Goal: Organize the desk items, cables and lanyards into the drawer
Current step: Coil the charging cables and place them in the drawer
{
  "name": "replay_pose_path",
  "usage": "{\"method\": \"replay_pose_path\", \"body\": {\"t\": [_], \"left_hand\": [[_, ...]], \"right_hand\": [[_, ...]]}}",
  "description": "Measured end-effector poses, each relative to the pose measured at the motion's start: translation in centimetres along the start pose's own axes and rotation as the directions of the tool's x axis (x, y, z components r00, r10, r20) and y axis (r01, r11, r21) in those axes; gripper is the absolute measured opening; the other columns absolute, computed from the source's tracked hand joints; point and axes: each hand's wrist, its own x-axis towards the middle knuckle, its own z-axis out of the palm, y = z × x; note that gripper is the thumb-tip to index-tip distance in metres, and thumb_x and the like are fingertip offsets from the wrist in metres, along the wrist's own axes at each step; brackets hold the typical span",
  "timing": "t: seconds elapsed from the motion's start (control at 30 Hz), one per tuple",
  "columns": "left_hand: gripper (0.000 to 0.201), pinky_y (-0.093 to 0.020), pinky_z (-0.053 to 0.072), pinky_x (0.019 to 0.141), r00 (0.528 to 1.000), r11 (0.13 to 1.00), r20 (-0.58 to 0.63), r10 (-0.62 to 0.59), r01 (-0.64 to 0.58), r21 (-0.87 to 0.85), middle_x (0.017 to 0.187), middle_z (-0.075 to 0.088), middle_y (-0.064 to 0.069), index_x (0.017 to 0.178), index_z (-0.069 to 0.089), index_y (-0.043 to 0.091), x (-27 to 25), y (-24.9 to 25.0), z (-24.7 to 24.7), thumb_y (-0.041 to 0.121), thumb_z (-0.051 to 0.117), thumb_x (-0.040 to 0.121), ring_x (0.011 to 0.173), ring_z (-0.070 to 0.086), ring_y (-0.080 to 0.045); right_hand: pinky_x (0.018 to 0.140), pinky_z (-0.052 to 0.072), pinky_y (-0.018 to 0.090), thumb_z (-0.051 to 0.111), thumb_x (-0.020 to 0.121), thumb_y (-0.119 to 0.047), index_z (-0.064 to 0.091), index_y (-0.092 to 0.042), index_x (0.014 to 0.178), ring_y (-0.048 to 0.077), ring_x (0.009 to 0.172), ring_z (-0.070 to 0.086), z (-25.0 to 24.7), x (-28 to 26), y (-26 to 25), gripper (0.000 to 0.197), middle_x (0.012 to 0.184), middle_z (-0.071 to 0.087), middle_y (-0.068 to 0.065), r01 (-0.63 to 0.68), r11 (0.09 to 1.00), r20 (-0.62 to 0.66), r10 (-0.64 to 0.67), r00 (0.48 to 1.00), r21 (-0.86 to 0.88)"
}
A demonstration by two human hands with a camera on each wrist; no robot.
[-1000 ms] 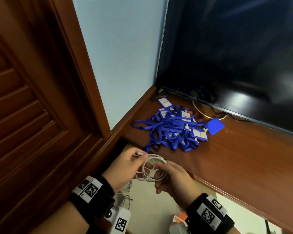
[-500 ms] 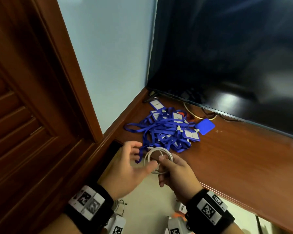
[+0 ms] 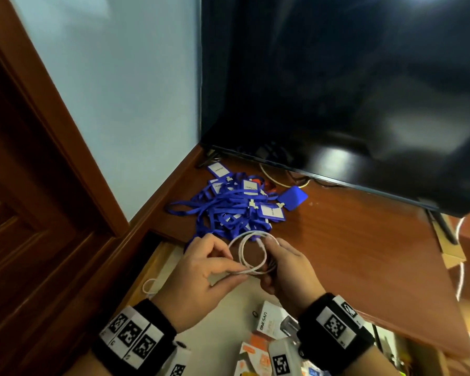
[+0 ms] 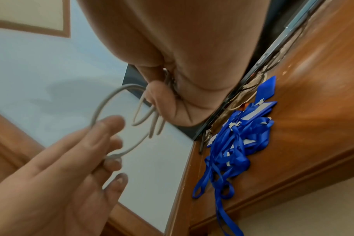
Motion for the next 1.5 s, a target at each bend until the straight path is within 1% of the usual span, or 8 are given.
{"method": "replay_pose_path", "body": {"t": [0.43,0.63,0.8,0.93,1.03,1.13,1.33,1.5], "left_hand": [[0.024,-0.027,0.062,0.076,0.976,0.890,0.138,-0.169,0.211,-0.405,0.083,0.080,0.006,0.094,0.078,0.022,4.0,8.7,-0.2,0.027,0.091,0.075,0.079,0.078,-0.015],[0.027,-0.028,0.060,0.080,0.994,0.968,0.099,-0.043,0.066,-0.241,0.096,0.074,0.016,0.113,0.079,0.026,4.9,8.4,0.7,0.042,0.074,0.092,0.092,0.073,-0.010],[0.040,-0.027,0.046,0.089,1.000,0.995,-0.021,-0.008,0.010,0.095,0.105,0.043,0.016,0.108,0.072,0.051,5.0,6.8,1.4,0.072,0.071,0.073,0.106,0.046,-0.014],[0.066,-0.028,0.053,0.089,0.978,0.978,-0.074,-0.193,0.186,-0.093,0.116,0.046,0.017,0.104,0.053,0.050,5.2,6.3,1.9,0.071,0.087,0.052,0.112,0.054,-0.010],[0.088,-0.042,0.059,0.092,0.936,0.874,0.115,-0.333,0.352,-0.334,0.114,0.068,0.011,0.122,0.048,0.050,5.7,5.9,2.0,0.056,0.099,0.051,0.105,0.071,-0.011],[0.073,-0.047,0.060,0.093,0.917,0.827,0.233,-0.323,0.393,-0.401,0.111,0.076,0.004,0.122,0.059,0.042,5.9,5.9,1.8,0.048,0.097,0.059,0.102,0.075,-0.015],[0.054,-0.045,0.062,0.086,0.956,0.888,0.122,-0.266,0.292,-0.355,0.111,0.072,0.008,0.123,0.061,0.044,5.8,5.8,1.8,0.046,0.087,0.075,0.105,0.071,-0.014],[0.048,-0.030,0.053,0.099,0.991,0.994,0.089,0.103,-0.098,-0.058,0.130,0.060,0.018,0.138,0.059,0.038,7.3,5.4,0.1,0.023,0.075,0.094,0.126,0.058,-0.009]], "right_hand": [[0.051,0.019,0.030,0.046,0.093,-0.043,0.053,-0.019,0.053,0.019,0.048,0.034,-3.4,-2.0,-3.6,0.046,0.054,0.044,0.002,-0.076,0.984,0.073,0.065,0.995,0.162],[0.045,0.028,0.025,0.049,0.102,-0.047,0.060,-0.022,0.087,0.018,0.047,0.041,-4.5,-2.4,-3.5,0.031,0.066,0.051,0.006,0.091,0.995,0.053,-0.088,0.995,-0.052],[0.040,0.024,0.021,0.044,0.108,-0.041,0.056,-0.014,0.102,0.017,0.045,0.038,-4.4,-3.5,-3.9,0.030,0.067,0.051,0.005,0.121,0.992,0.133,-0.126,0.983,0.040],[0.044,0.020,0.023,0.045,0.106,-0.047,0.056,0.002,0.115,0.017,0.046,0.035,-4.1,-3.5,-3.8,0.051,0.071,0.051,0.014,0.108,0.989,0.129,-0.121,0.984,0.103],[0.049,0.015,0.026,0.048,0.100,-0.058,0.074,-0.017,0.083,0.014,0.046,0.035,-4.3,-3.8,-4.5,0.052,0.064,0.057,0.006,0.055,0.996,0.179,-0.067,0.982,0.074],[0.059,0.026,0.030,0.066,0.092,-0.051,0.073,-0.015,0.100,0.027,0.066,0.047,-4.4,-3.6,-4.5,0.038,0.083,0.065,0.012,0.130,0.990,0.254,-0.141,0.957,0.061],[0.069,0.034,0.041,0.064,0.092,-0.059,0.068,-0.017,0.107,0.033,0.077,0.044,-4.3,-3.3,-3.9,0.044,0.092,0.054,0.019,0.186,0.982,0.238,-0.174,0.956,-0.032],[0.044,0.022,0.025,0.050,0.105,-0.038,0.063,-0.015,0.097,0.012,0.046,0.031,-4.7,-3.7,-4.2,0.027,0.063,0.042,0.000,0.252,0.952,0.266,-0.201,0.943,-0.174]]}}
